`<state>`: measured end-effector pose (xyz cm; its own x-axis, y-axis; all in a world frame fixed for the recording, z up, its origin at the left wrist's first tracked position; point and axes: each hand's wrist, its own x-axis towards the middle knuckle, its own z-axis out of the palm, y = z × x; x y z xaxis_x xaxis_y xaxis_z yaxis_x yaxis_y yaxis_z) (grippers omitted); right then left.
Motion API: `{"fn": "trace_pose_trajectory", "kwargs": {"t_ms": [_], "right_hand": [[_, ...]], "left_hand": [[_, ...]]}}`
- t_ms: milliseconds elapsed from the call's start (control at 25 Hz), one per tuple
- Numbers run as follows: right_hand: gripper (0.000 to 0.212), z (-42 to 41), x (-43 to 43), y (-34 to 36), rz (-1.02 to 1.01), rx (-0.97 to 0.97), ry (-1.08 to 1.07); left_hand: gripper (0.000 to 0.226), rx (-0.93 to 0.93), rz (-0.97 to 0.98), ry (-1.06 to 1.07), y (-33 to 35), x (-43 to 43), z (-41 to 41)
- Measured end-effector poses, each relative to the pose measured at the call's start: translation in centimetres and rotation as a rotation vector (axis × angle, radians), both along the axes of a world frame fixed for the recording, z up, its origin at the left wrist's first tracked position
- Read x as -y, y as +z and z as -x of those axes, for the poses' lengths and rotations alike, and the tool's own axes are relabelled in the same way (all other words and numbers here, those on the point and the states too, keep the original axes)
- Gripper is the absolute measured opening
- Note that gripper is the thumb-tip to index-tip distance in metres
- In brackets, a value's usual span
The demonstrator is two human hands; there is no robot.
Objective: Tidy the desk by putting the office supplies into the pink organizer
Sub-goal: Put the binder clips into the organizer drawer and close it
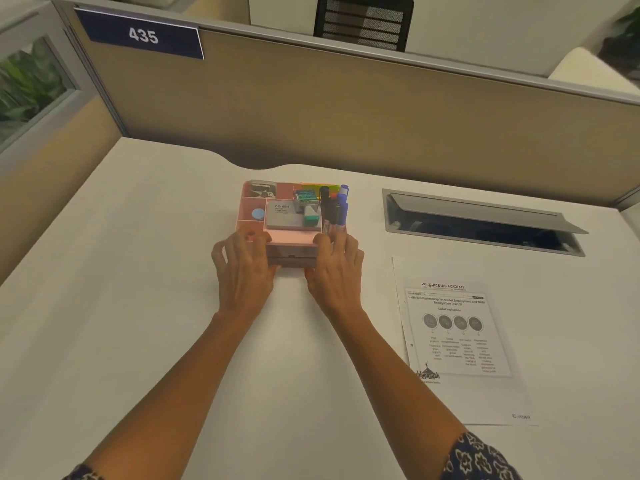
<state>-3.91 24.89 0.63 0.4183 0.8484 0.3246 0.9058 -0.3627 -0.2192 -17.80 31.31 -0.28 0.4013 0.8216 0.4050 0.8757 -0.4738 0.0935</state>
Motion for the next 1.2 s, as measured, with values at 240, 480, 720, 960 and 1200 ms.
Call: {"fn": "trace_pose_trajectory", "kwargs": {"t_ms": [240, 480, 720, 960, 1200], "right_hand": [[0.045, -0.2, -0.8, -0.5, -0.041, 0.045, -0.037], [0.044, -0.3, -0.6, -0.6, -0.018, 0.024, -0.026], [0.052, -0.2, 0.5, -0.1, -0.075, 0.004, -0.004], [0.06, -0.3, 1.9, 2.6, -0.116, 0.03, -0.08], [0.052, -0.9, 4.1, 4.5, -0.145, -0.213, -0.216]], "left_hand": [[0.054, 0.028, -0.022, 0.045, -0.4, -0.2, -0.5], [0.06, 0.037, -0.008, 0.027, -0.5, -0.3, -0.5], [0.08, 0.063, -0.02, -0.067, -1.0, 0.4, 0.5], [0.079, 0.055, -0.082, -0.161, 2.3, 0.9, 0.0], [0.073, 0.218, 0.043, -0.037, 4.5, 1.1, 0.9]]}}
